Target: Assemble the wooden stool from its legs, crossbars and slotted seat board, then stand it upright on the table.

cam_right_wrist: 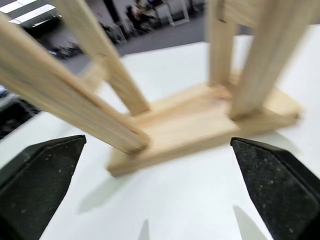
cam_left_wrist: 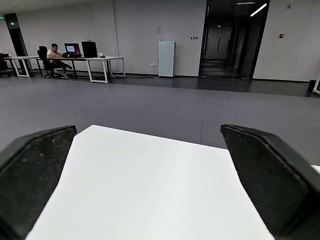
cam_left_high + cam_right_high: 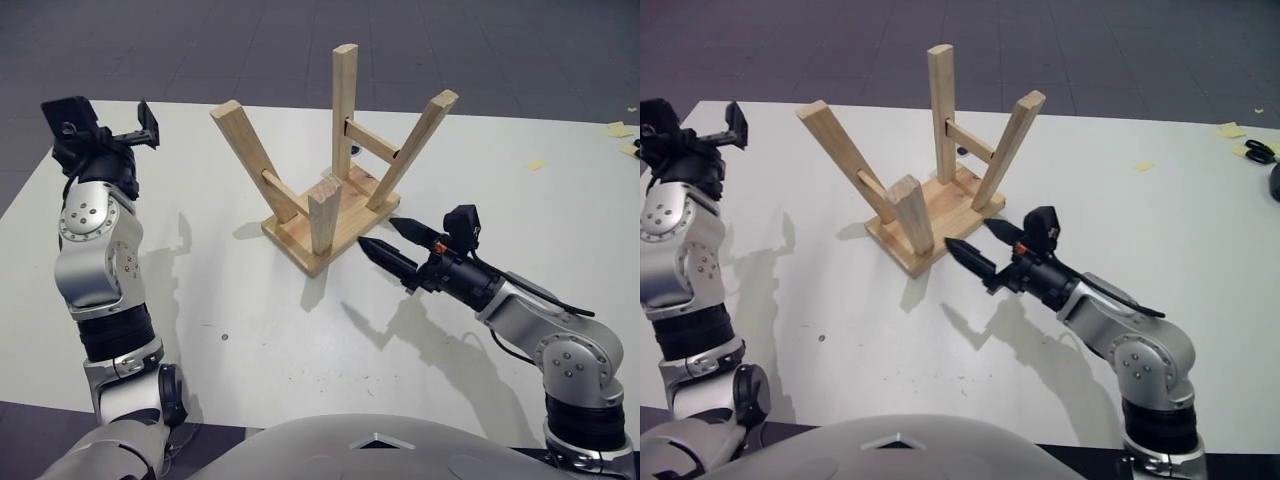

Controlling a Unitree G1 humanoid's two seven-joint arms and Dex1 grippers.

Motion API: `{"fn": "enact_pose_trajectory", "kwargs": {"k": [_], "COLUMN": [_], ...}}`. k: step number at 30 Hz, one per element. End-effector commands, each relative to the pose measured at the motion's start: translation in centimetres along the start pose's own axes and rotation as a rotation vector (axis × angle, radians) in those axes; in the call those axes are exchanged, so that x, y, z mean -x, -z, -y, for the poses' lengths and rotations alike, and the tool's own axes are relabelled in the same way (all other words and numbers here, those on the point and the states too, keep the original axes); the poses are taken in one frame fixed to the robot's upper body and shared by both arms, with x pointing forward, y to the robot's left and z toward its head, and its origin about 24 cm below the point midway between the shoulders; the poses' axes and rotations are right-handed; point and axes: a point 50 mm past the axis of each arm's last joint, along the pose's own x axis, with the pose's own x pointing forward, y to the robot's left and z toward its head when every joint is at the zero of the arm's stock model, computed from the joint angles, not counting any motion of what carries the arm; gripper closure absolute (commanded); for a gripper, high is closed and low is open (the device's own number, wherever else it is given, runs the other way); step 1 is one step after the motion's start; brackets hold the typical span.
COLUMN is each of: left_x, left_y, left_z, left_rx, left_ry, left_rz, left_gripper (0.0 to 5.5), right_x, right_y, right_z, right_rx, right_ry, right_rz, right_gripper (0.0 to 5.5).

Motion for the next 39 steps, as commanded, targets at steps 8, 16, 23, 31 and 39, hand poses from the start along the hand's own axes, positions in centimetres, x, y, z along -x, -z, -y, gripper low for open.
{"fn": "enact_pose_trajectory", "kwargs": {"k": [8, 16, 23, 31, 39], "left_x": [-0.1, -0.4, -1.9, 0.4, 4.3], "left_y": [1.2, 1.0, 1.5, 3.4, 5.7], "left_z": [3.5, 4.9, -0.7, -1.1, -2.2], "left_rx": [0.05, 0.036, -0.058, -0.05, -0.27], "left_ry": [0.24, 0.341, 0.231, 0.685, 1.23], "left_rz": [-0.052, -0.057, -0.087, -0.195, -0.529], "left_gripper": [0.11, 0.11, 0.11, 0.11, 0.11], "right_x": [-6.0, -7.0, -3.1, -1.2, -2.2], "right_y": [-5.4, -7.0, -2.5, -2.2, -2.7], "right_z": [4.2, 5.5, 2.3, 0.7, 4.2], "right_rx": [0.03, 0.083, 0.002, 0.025, 0.282], "right_ry": [-0.041, -0.127, -0.363, -0.365, -0.259], "right_rz": [0.2, 0.223, 0.046, 0.069, -0.009], "right_gripper": [0.1, 0.1, 0.1, 0.1, 0.1]}}
